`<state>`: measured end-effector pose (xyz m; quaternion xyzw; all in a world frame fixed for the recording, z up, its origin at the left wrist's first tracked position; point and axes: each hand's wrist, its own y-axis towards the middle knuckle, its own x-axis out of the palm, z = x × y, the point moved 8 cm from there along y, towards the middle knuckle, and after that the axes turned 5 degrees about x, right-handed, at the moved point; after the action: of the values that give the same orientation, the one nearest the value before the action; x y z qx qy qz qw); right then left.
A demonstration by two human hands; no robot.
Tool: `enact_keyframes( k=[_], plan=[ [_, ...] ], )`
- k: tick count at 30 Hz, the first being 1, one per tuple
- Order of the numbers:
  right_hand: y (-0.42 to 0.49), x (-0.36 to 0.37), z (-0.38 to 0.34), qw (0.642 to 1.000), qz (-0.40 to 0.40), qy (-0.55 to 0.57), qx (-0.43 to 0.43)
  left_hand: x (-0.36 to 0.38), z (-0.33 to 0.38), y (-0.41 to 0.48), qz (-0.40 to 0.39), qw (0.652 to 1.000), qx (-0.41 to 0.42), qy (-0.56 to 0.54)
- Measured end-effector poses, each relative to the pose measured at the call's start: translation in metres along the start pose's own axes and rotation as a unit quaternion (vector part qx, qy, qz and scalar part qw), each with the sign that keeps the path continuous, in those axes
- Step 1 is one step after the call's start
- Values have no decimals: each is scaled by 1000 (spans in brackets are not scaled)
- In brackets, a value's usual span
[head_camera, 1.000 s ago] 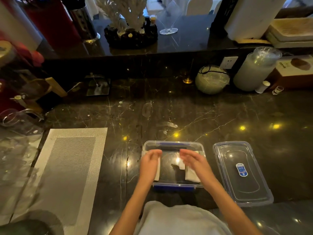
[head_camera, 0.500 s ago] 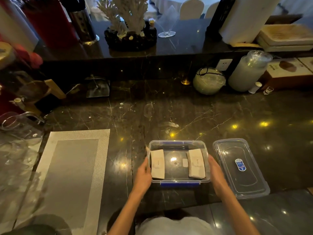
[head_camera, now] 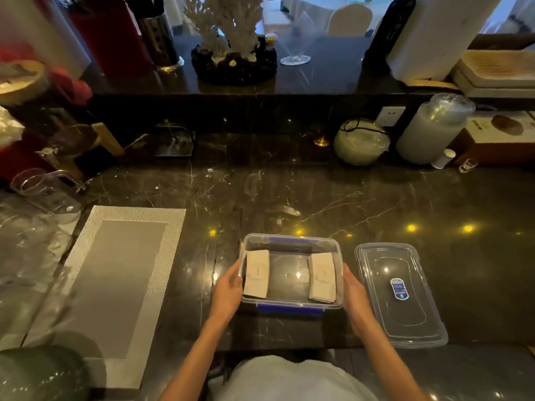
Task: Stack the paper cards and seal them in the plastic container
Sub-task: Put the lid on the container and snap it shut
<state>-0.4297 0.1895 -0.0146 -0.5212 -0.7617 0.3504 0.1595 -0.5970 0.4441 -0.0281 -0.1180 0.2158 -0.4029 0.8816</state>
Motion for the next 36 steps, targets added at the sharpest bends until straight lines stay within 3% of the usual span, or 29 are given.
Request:
enact_keyframes(
  k=[5,8,9,11,13,15,18,21,26,29,33,36],
  plan=[
    [2,-5,-2,999,-51,-12,6,3,7,-5,23,999,-25,35],
    [7,-38,2,999,-28,42,-7,7,43,-6,135,973,19,185],
    [8,-58,4,998,12,63,-13,20,66,-4,157,962,70,211],
    [1,-112,20,986,156,54,2,71,112,8,121,942,169,263],
    [-18,-168,47,944,322,14,76,143,145,26,13,926,211,313],
    [-34,-206,76,908,380,9,175,216,166,42,-110,903,205,362],
    [-36,-228,113,917,305,18,256,303,176,55,-245,845,193,433],
    [-34,-217,131,934,203,167,240,358,168,57,-330,797,182,472],
    [-34,-196,128,904,78,342,245,390,148,55,-337,747,163,550],
    [-31,-193,117,894,73,380,228,388,153,57,-325,763,154,536],
    [-21,-192,88,917,99,335,191,352,193,73,-271,834,175,447],
    [0,-178,29,939,85,304,134,277,224,91,-211,880,183,384]
  ],
)
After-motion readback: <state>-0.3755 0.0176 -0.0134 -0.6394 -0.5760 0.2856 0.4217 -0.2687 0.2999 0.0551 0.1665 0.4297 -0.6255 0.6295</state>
